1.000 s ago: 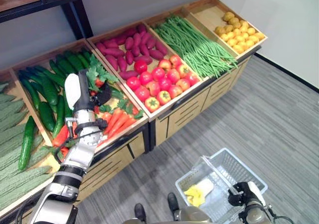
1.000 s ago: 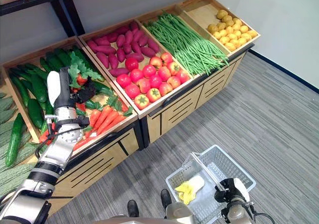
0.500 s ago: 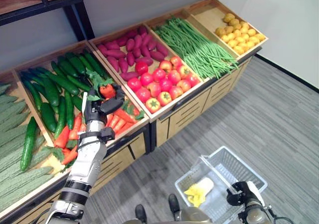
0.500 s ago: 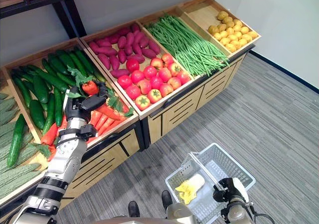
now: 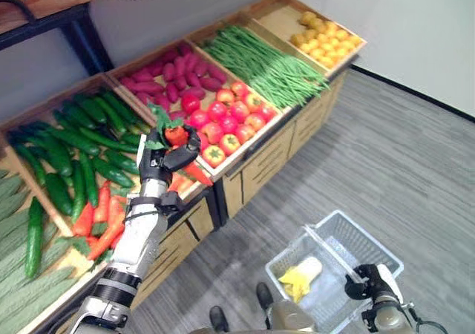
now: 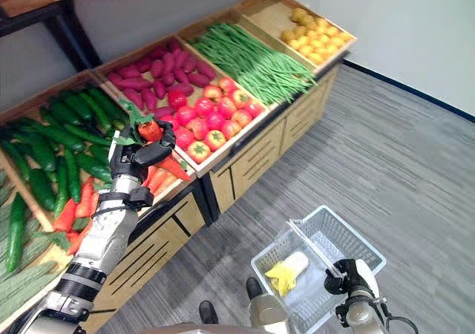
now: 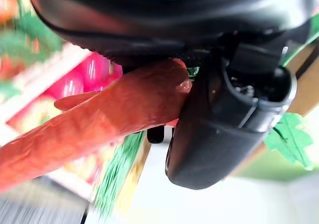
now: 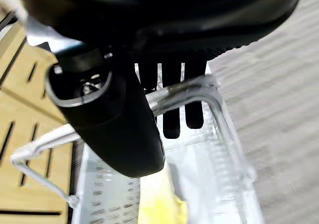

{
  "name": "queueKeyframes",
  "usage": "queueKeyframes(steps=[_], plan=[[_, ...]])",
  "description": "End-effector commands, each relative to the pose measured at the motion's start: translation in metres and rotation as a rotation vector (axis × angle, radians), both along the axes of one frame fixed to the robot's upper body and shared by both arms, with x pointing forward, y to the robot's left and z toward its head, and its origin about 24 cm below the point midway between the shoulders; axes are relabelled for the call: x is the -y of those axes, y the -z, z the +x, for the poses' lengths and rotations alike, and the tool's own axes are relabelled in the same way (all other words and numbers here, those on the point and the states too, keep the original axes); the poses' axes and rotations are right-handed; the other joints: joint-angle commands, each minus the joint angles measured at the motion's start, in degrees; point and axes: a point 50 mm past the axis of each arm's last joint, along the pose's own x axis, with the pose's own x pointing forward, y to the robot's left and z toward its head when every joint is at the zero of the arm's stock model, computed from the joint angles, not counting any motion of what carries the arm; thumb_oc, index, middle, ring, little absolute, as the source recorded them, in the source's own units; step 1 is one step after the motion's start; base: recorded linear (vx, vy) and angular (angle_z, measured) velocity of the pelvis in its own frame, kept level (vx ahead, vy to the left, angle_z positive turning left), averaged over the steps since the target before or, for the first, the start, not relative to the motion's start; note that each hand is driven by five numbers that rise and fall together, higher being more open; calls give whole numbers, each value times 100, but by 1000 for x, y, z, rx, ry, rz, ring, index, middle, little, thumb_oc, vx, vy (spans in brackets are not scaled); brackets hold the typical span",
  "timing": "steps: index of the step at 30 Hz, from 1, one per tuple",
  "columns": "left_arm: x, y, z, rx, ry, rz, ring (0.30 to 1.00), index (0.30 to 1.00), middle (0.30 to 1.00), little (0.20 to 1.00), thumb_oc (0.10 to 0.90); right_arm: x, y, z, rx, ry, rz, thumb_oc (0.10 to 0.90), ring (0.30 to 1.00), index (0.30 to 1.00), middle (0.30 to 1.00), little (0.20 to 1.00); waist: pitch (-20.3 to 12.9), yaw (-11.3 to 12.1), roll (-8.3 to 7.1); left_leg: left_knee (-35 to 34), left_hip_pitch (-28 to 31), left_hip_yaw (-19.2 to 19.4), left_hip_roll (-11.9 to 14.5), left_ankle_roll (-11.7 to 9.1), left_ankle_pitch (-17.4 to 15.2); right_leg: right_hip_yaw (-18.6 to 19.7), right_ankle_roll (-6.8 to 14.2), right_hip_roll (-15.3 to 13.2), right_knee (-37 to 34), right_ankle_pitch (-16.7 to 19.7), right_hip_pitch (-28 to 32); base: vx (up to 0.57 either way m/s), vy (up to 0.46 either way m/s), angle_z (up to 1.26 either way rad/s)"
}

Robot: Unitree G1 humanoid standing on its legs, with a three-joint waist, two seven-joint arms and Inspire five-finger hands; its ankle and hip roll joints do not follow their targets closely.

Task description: Get the vegetables into the basket

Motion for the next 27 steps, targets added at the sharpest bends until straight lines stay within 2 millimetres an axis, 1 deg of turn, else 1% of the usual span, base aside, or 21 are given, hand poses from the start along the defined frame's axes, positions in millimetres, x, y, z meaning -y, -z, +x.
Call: queueKeyframes(steps=[1, 2, 3, 5, 6, 7, 9, 11, 12, 13, 15, 18, 19, 20, 21, 22, 23, 24, 25, 26, 27], plan=[[-1, -67, 0, 327, 26, 0, 300, 300, 300, 300, 400, 17, -18, 9, 89, -24, -75, 400, 300, 300, 300, 300, -319, 133, -110, 794, 12, -135, 369, -339, -909, -1095, 398, -1033, 1201, 250, -315, -116, 167, -177], [-6, -69, -3, 338, 9, -2, 300, 300, 300, 300, 400, 16, -17, 10, 81, -26, -76, 400, 300, 300, 300, 300, -319, 279, -86, 791, 13, 161, 423, -313, -887, -1758, 322, -1288, 1441, 148, -240, -97, 51, -158], [-10, -69, -6, 342, 0, -6, 300, 300, 300, 300, 400, 15, -16, 11, 70, -33, -78, 400, 300, 300, 300, 300, -345, 349, -92, 757, 33, 302, 450, -334, -890, -2029, 294, -1404, 1475, 65, -163, -115, 33, -74], [-19, -69, -14, 345, -33, 19, 300, 300, 300, 300, 400, 11, -18, 16, 76, -69, -81, 400, 300, 300, 300, 300, -408, 443, -143, 775, 94, 697, 530, -351, -896, -2521, 294, -1533, 1444, 65, -4, -23, -29, -155], [-21, -66, -16, 337, -34, 24, 300, 300, 300, 300, 400, 10, -18, 18, 73, -80, -83, 400, 300, 300, 300, 300, -430, 464, -162, 782, 114, 799, 538, -359, -902, -2602, 317, -1515, 1428, 95, 33, 27, -99, -167], [-23, -63, -17, 326, -41, 24, 300, 300, 300, 300, 400, 9, -17, 20, 69, -88, -83, 400, 300, 300, 300, 300, -490, 470, -197, 784, 165, 947, 536, -378, -917, -2706, 334, -1409, 1234, 88, 106, 28, -96, -68], [-24, -62, -18, 324, -47, 18, 300, 300, 300, 300, 400, 9, -17, 21, 68, -91, -87, 400, 300, 300, 300, 300, -509, 463, -178, 816, 205, 1037, 578, -388, -924, -2691, 333, -1363, 1195, 87, 101, 63, -117, -53], [-20, -60, -17, 316, -32, 9, 300, 300, 300, 300, 400, 10, -20, 21, 80, -97, -90, 400, 300, 300, 300, 300, -511, 363, -154, 922, 210, 1037, 647, -419, -957, -2527, 315, -1273, 1197, 28, 39, 77, -184, -60], [-18, -59, -16, 314, -26, 9, 300, 300, 300, 300, 400, 10, -21, 21, 86, -99, -92, 400, 300, 300, 300, 300, -523, 320, -154, 995, 198, 1052, 699, -448, -963, -2501, 289, -1207, 1096, -6, 66, 92, -295, -32], [-14, -60, -15, 321, -7, 7, 300, 300, 300, 300, 400, 14, -25, 21, 104, -95, -100, 400, 300, 300, 300, 300, -539, 256, -137, 1155, 175, 1145, 855, -546, -942, -2468, 229, -1056, 864, -102, 167, 76, -226, -15], [-12, -60, -15, 321, 0, 0, 300, 300, 300, 300, 400, 16, -25, 19, 101, -84, -101, 400, 300, 300, 300, 300, -543, 243, -115, 1232, 167, 1202, 954, -613, -919, -2456, 210, -979, 779, -130, 207, 64, -203, -28], [-7, -62, -14, 331, 24, -15, 300, 300, 300, 300, 400, 23, -32, 20, 128, -84, -123, 400, 300, 300, 300, 300, -494, 145, -91, 1711, 113, 1342, 1261, -809, -902, -2389, 125, -844, 818, -306, 204, 84, -236, -21], [-5, -62, -13, 332, 32, -22, 300, 300, 300, 300, 400, 26, -33, 19, 125, -78, -133, 400, 300, 300, 300, 300, -465, 156, -65, 2071, 34, 1322, 1470, -948, -792, -2360, 49, -748, 827, -395, 246, 123, -279, -21], [-4, -61, -12, 329, 41, -28, 300, 300, 300, 300, 400, 29, -34, 19, 131, -72, -142, 400, 300, 300, 300, 300, -443, 154, -67, 2444, -46, 1294, 1693, -1136, -474, -2304, -39, -618, 791, -489, 355, 157, -338, -30], [-2, -61, -12, 328, 52, -30, 300, 300, 300, 300, 400, 31, -36, 19, 133, -74, -146, 400, 300, 300, 300, 300, -380, 208, -38, 2881, -145, 1069, 1937, -1358, -160, -2215, -192, -393, 745, -616, 464, 156, -272, -25], [0, -60, -11, 326, 59, -34, 300, 300, 300, 300, 400, 32, -39, 21, 143, -85, -157, 400, 300, 300, 300, 300, -321, 270, -31, 3102, -250, 690, 1887, -1383, -14, -2069, -262, -294, 715, -657, 512, 59, -181, -82], [4, -60, -13, 331, 73, -33, 300, 300, 300, 300, 400, 37, -48, 29, 166, -101, -176, 400, 300, 300, 300, 300, -214, 475, -54, 3085, -825, -526, 1185, -1176, 9, -1697, -308, -235, 447, -495, 531, 62, -25, -122], [2, -57, -14, 328, 61, -37, 300, 300, 300, 300, 400, 39, -49, 32, 162, -110, -187, 400, 300, 300, 300, 300, -210, 543, -71, 2630, -1029, -1001, 961, -1010, -133, -1404, -209, -195, 343, -400, 500, 84, 30, -169], [0, -58, -15, 334, 53, -37, 300, 300, 300, 300, 400, 40, -53, 37, 168, -123, -199, 400, 300, 300, 300, 300, -215, 578, -76, 2318, -1091, -1163, 988, -956, -136, -1246, -156, -179, 291, -375, 499, 122, 43, -136], [0, -58, -15, 335, 53, -37, 300, 300, 300, 300, 400, 40, -53, 37, 169, -124, -199, 400, 300, 300, 300, 300, -227, 578, -84, 2289, -1095, -1155, 976, -951, -110, -1241, -155, -187, 277, -357, 486, 144, 86, -117], [0, -58, -16, 336, 59, -39, 300, 300, 300, 300, 400, 43, -61, 46, 187, -149, -225, 400, 300, 300, 300, 300, -200, 669, -88, 1813, -1187, -1543, 1021, -924, -155, -959, -87, -163, 281, -375, 469, 86, 60, -80]])
